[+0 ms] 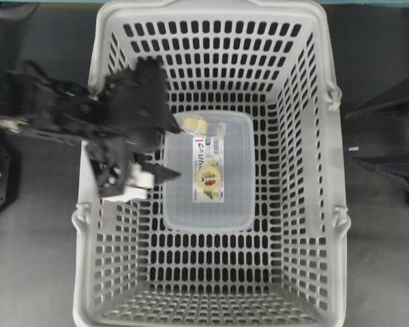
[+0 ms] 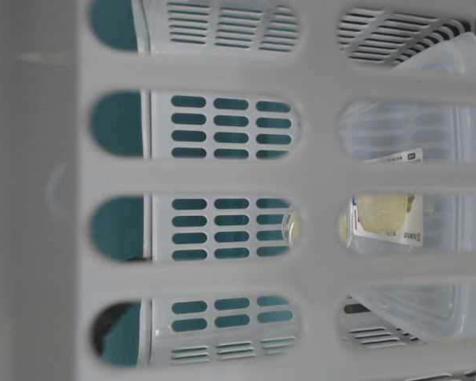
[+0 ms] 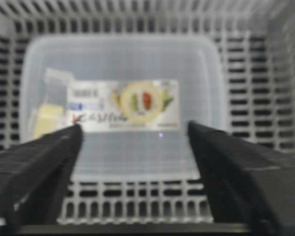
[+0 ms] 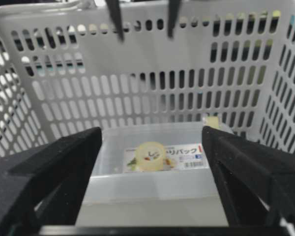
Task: Pick up the cellophane tape from the shopping basket with the left arm.
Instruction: 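Lower the open left gripper around the tape roll and close it, then lift the gripped tape roll upward with the left gripper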
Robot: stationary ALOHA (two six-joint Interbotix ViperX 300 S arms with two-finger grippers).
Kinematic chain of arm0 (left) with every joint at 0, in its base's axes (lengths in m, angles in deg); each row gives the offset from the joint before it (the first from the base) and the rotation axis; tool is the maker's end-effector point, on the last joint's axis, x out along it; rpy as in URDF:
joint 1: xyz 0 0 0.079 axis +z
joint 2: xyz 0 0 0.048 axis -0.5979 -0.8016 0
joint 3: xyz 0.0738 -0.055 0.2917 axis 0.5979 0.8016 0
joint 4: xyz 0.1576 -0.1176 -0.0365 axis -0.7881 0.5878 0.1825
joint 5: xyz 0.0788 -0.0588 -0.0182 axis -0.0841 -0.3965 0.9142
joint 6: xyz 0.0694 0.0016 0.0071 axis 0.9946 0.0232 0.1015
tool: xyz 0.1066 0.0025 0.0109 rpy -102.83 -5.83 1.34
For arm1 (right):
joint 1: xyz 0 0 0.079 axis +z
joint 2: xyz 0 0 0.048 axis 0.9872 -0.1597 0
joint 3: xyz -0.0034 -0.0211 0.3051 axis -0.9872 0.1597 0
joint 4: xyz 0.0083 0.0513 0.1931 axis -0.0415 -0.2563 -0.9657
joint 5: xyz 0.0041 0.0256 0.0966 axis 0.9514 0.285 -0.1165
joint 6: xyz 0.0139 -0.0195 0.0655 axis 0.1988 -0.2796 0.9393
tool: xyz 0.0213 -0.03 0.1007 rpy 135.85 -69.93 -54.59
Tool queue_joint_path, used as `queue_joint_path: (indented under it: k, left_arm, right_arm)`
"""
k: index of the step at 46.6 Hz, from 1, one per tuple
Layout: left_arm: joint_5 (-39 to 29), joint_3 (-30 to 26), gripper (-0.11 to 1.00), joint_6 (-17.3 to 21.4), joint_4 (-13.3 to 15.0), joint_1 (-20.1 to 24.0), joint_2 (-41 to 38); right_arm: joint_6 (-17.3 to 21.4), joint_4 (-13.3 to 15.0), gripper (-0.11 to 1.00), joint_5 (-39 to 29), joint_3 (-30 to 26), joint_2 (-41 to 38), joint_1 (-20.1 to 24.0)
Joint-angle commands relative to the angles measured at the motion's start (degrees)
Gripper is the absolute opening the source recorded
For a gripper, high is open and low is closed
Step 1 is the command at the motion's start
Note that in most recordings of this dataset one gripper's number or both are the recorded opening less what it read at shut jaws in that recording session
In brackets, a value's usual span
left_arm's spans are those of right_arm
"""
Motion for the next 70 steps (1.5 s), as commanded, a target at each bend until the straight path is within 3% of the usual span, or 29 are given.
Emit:
queue_joint_path:
  k: [1, 12, 23, 56, 61, 64, 68, 70]
  left_arm:
    - [-1.93, -3.87, 0.88, 0.09, -0.26, -0.09, -2.99]
    - [-5.98, -10.63, 0.9, 0.26, -0.26, -0.97, -11.51]
    - [-10.9, -13.89, 0.9, 0.88, -0.26, -1.58, -18.81]
    - [-9.05, -13.18, 0.88, 0.88, -0.26, -0.53, -26.02]
    - [-9.05, -13.1, 0.83, 0.88, -0.26, -0.53, -26.02]
    - [-9.32, -13.1, 0.73, 1.05, -0.26, -0.44, -25.93]
    - [-9.4, -13.36, 0.52, 1.41, -0.26, -0.44, -25.75]
    - [-9.58, -13.54, 0.5, 1.76, -0.26, -0.44, -25.4]
  right_arm:
    - [0.18, -0.18, 0.79, 0.53, -1.32, -0.26, -0.09]
    - [0.09, -0.18, 0.79, 0.7, -1.23, -0.09, -0.09]
    - [0.09, -0.18, 0.79, 0.79, -1.05, 0.88, -0.09]
    - [0.18, -0.18, 0.78, 0.88, -0.88, 1.41, 0.26]
    - [0.26, -0.18, 0.78, 0.88, -0.88, 1.41, 0.18]
    - [0.18, -0.18, 0.78, 0.97, -0.88, 1.41, 0.18]
    - [0.26, -0.18, 0.78, 1.14, -0.79, 1.41, 0.18]
    - [0.26, -0.26, 0.78, 1.23, -0.79, 1.41, 0.26]
